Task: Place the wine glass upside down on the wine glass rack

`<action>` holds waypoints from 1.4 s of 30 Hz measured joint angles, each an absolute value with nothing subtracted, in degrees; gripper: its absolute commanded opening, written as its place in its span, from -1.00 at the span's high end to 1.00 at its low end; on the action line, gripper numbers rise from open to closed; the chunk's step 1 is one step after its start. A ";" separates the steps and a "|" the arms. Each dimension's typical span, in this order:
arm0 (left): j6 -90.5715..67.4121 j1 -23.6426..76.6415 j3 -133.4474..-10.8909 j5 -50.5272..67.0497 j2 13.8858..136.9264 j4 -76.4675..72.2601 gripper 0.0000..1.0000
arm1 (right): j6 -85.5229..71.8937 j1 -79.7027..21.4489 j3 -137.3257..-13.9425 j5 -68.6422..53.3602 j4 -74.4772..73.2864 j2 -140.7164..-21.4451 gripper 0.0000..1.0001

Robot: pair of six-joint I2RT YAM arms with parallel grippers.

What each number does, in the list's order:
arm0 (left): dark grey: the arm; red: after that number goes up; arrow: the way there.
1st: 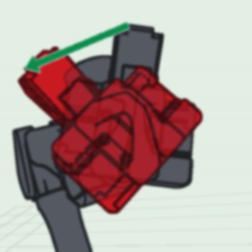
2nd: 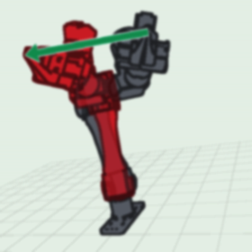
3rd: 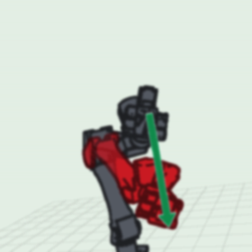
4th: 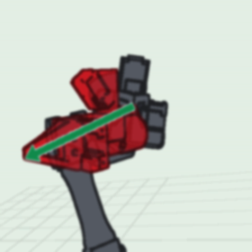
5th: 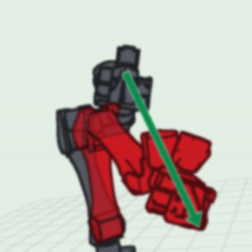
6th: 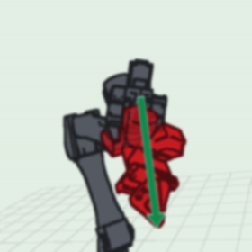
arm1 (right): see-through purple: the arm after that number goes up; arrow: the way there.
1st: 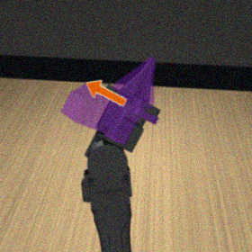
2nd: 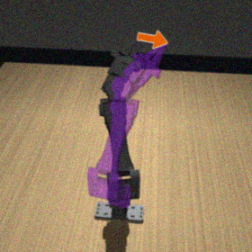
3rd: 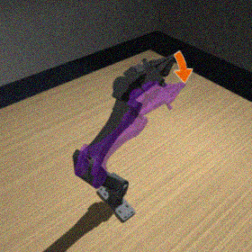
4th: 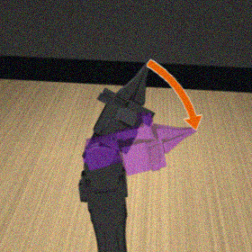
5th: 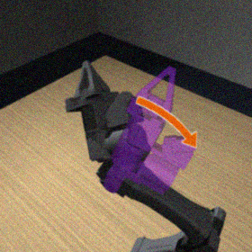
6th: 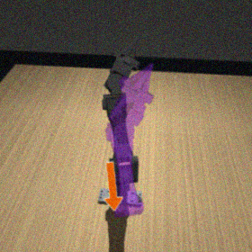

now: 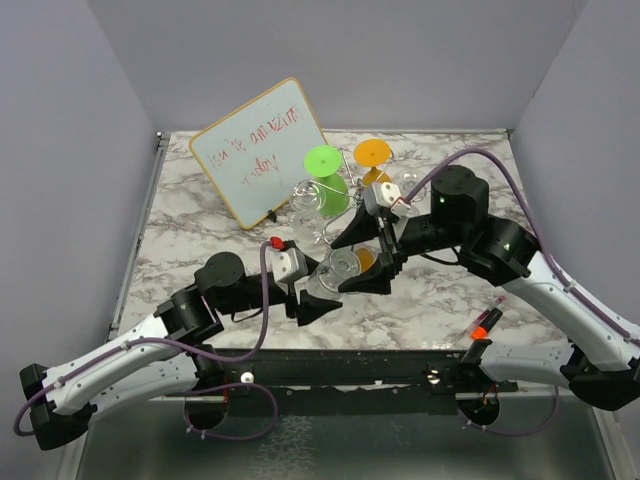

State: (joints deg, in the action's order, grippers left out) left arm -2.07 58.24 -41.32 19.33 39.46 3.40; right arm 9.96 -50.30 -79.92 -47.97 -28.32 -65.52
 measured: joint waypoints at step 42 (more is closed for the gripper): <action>-8.62 58.19 -33.89 8.62 51.31 -20.97 0.26 | 2.31 -50.30 -68.60 -20.38 -3.66 -49.69 -0.71</action>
